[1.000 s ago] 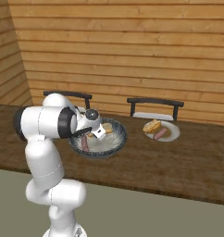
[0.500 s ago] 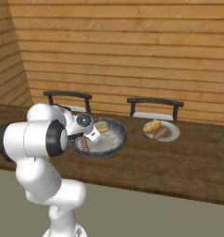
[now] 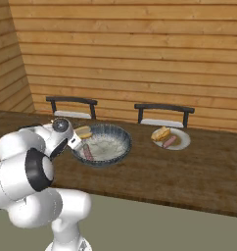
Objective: Place one bun and one sausage from the bowl on each plate.
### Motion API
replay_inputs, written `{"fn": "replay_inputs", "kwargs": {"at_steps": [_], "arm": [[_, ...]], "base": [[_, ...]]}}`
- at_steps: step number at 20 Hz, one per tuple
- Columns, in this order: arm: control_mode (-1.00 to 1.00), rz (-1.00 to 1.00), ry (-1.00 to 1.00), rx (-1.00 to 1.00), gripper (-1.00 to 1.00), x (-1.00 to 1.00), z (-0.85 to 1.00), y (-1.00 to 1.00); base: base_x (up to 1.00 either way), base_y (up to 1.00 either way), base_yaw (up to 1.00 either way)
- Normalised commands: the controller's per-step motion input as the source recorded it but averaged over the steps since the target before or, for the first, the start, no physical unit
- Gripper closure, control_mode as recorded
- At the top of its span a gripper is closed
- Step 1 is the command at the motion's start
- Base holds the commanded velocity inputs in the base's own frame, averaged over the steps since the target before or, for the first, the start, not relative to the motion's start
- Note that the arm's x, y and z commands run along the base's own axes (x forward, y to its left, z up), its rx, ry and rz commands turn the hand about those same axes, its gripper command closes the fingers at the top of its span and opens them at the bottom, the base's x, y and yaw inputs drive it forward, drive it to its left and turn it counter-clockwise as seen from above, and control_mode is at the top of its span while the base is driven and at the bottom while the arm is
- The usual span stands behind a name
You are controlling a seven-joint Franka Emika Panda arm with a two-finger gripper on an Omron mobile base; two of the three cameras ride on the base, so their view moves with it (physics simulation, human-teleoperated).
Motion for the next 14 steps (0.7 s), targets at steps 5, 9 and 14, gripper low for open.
{"fn": "replay_inputs", "kwargs": {"at_steps": [5, 9, 14], "arm": [[-1.00, 0.02, 0.12, 0.00, 1.00, 0.00, 1.00, 0.73], [-1.00, 0.01, 0.22, 0.00, 1.00, 0.00, 1.00, 0.66], [-1.00, 0.06, 0.50, -0.01, 1.00, 0.17, 0.23, 0.93]], "base": [[0.00, 0.00, 0.00], [0.00, 0.00, 0.00], [0.00, 0.00, 0.00]]}}
